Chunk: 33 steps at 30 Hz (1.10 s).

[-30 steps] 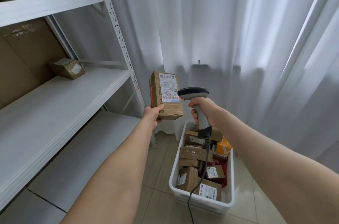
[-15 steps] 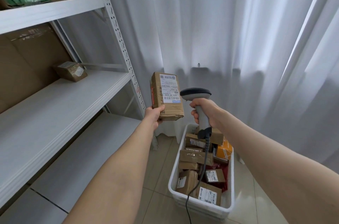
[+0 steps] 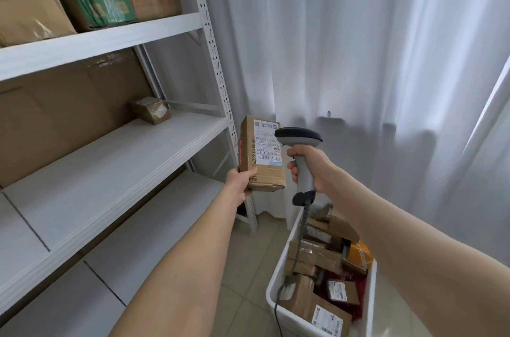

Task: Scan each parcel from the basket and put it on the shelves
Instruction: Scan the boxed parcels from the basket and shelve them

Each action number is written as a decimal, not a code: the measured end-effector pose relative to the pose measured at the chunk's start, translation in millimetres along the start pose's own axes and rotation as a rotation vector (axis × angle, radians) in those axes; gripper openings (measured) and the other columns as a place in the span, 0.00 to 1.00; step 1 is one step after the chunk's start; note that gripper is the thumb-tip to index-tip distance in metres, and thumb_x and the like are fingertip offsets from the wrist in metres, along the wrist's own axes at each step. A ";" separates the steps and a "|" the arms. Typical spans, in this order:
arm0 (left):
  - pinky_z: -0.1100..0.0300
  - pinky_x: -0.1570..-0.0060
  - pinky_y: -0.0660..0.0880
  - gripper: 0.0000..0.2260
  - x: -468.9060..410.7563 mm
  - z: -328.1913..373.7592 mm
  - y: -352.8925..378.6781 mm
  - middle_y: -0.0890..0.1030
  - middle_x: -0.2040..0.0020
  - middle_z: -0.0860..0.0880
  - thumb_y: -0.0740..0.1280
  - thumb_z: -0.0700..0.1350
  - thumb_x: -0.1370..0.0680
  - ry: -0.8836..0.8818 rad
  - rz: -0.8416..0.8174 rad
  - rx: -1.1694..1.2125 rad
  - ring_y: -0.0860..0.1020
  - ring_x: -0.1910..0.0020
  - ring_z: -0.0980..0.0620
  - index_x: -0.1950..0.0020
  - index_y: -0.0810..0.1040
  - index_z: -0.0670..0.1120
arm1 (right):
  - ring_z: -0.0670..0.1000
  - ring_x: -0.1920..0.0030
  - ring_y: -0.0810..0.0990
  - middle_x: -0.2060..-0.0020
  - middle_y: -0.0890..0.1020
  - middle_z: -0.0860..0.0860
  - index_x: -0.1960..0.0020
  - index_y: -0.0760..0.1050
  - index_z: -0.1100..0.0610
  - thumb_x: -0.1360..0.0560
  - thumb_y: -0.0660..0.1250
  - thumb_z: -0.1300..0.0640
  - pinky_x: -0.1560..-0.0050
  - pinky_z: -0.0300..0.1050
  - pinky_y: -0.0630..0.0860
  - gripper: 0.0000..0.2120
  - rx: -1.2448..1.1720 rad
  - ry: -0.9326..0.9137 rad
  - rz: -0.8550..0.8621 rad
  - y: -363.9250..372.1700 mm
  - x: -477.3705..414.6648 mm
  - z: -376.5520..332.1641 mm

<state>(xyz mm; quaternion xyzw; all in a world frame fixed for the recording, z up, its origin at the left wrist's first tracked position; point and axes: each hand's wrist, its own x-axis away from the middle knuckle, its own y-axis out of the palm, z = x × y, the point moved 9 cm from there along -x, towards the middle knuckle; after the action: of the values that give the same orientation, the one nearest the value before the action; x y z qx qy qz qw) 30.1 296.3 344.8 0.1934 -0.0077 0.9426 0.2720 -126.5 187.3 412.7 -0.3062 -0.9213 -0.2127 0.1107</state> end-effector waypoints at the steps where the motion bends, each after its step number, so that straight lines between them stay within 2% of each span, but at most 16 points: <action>1: 0.53 0.56 0.78 0.17 2.2 3.0 -7.0 0.80 0.42 0.43 0.67 0.38 0.22 0.004 0.006 0.008 0.80 0.48 0.46 0.33 0.71 0.40 | 0.48 0.78 0.72 0.75 0.76 0.54 0.53 0.74 0.61 0.24 0.64 0.61 0.74 0.37 0.73 0.02 0.003 0.001 -0.008 8.7 -2.3 -2.0; 3: 0.57 0.61 0.77 0.17 5.0 10.0 -23.0 0.80 0.43 0.43 0.66 0.38 0.22 0.015 0.023 0.011 0.80 0.51 0.48 0.33 0.71 0.40 | 0.48 0.78 0.71 0.75 0.75 0.54 0.55 0.73 0.61 0.24 0.64 0.62 0.75 0.37 0.73 0.02 0.014 0.010 -0.031 27.9 -8.2 -4.6; 11: 0.50 0.45 0.75 0.19 -16.7 40.4 -101.1 0.78 0.39 0.43 0.66 0.39 0.22 0.048 0.106 0.039 0.78 0.45 0.46 0.31 0.70 0.42 | 0.48 0.78 0.71 0.76 0.75 0.53 0.58 0.72 0.60 0.25 0.64 0.61 0.74 0.38 0.72 0.04 0.161 0.035 -0.127 110.6 -52.6 -5.9; 15: 0.47 0.42 0.75 0.19 -44.8 61.4 -143.1 0.78 0.38 0.42 0.67 0.39 0.22 0.072 0.148 0.049 0.78 0.42 0.44 0.32 0.70 0.40 | 0.48 0.78 0.71 0.76 0.75 0.53 0.56 0.73 0.61 0.26 0.65 0.62 0.75 0.38 0.72 0.02 0.160 0.026 -0.146 158.2 -89.8 -6.8; 18: 0.47 0.43 0.77 0.18 -72.2 82.0 -176.6 0.78 0.39 0.42 0.67 0.39 0.22 0.083 0.159 0.062 0.78 0.46 0.45 0.33 0.70 0.39 | 0.48 0.78 0.71 0.76 0.76 0.53 0.55 0.73 0.61 0.26 0.65 0.62 0.75 0.39 0.72 0.02 0.113 0.012 -0.162 199.0 -124.7 -10.8; 21: 0.49 0.45 0.76 0.15 -100.2 105.8 -216.2 0.78 0.39 0.43 0.67 0.42 0.21 0.082 0.183 0.099 0.78 0.46 0.46 0.36 0.72 0.42 | 0.48 0.77 0.72 0.75 0.77 0.54 0.52 0.73 0.60 0.24 0.65 0.61 0.74 0.40 0.73 0.03 0.079 0.003 -0.191 243.1 -161.2 -16.4; 24: 0.46 0.37 0.73 0.17 -125.0 127.9 -259.7 0.79 0.39 0.45 0.67 0.46 0.21 0.069 0.233 0.101 0.77 0.40 0.45 0.35 0.71 0.44 | 0.48 0.78 0.73 0.75 0.78 0.54 0.51 0.73 0.61 0.24 0.66 0.60 0.75 0.39 0.74 0.04 0.069 0.021 -0.195 282.1 -194.1 -15.8; 26: 0.47 0.35 0.71 0.19 -139.7 142.5 -290.1 0.79 0.39 0.45 0.66 0.50 0.21 0.079 0.295 0.076 0.76 0.39 0.45 0.33 0.71 0.44 | 0.48 0.78 0.74 0.74 0.78 0.54 0.51 0.73 0.60 0.25 0.68 0.60 0.74 0.39 0.75 0.05 0.045 0.042 -0.183 304.4 -214.2 -11.9; 28: 0.49 0.39 0.74 0.19 -153.0 154.0 -317.4 0.79 0.40 0.45 0.66 0.53 0.22 0.081 0.357 0.090 0.77 0.42 0.45 0.35 0.72 0.44 | 0.47 0.78 0.74 0.75 0.78 0.54 0.51 0.73 0.59 0.25 0.68 0.60 0.74 0.38 0.75 0.05 0.009 0.062 -0.172 325.2 -233.0 -7.4; 31: 0.53 0.53 0.78 0.18 -171.2 162.0 -349.4 0.80 0.45 0.44 0.68 0.56 0.23 0.060 0.436 0.160 0.78 0.48 0.46 0.42 0.73 0.44 | 0.47 0.78 0.74 0.76 0.78 0.53 0.52 0.73 0.58 0.25 0.68 0.59 0.72 0.39 0.75 0.05 -0.047 0.079 -0.149 349.4 -258.9 -0.8; 33: 0.52 0.54 0.79 0.21 -183.3 163.6 -366.3 0.80 0.47 0.44 0.69 0.57 0.25 0.037 0.481 0.172 0.78 0.48 0.46 0.41 0.74 0.43 | 0.47 0.78 0.75 0.76 0.78 0.53 0.53 0.74 0.58 0.25 0.69 0.58 0.71 0.39 0.76 0.05 -0.081 0.098 -0.126 360.8 -274.8 4.9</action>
<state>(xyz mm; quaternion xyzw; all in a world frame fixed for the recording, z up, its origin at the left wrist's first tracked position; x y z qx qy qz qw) 420.5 495.3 395.3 0.1911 0.0315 0.9808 0.0227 310.3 307.9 433.5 -0.2410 -0.9229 -0.2708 0.1295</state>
